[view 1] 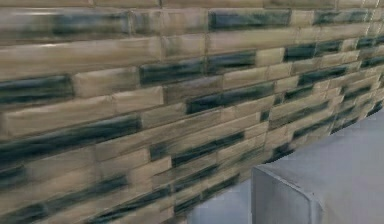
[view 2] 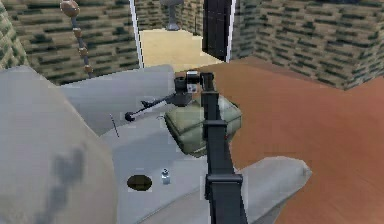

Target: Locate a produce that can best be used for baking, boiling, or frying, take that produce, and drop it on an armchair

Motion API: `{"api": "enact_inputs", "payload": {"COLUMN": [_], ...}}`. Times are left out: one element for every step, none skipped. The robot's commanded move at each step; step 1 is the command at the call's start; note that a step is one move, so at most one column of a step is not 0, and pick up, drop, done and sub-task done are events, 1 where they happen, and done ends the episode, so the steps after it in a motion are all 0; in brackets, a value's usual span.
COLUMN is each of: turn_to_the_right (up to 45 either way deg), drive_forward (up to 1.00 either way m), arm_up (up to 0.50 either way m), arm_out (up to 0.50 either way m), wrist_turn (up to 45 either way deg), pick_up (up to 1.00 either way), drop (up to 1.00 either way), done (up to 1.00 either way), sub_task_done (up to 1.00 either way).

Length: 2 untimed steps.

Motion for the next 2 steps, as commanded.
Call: {"api": "enact_inputs", "payload": {"turn_to_the_right": [0.0,0.0], "drive_forward": [0.0,0.0], "arm_up": [0.0,0.0], "arm_out": [-0.08,0.0], "wrist_turn": [0.0,0.0], "pick_up": [0.0,0.0], "drop": [0.0,0.0], "done": [0.0,1.0], "sub_task_done": [0.0,0.0]}}
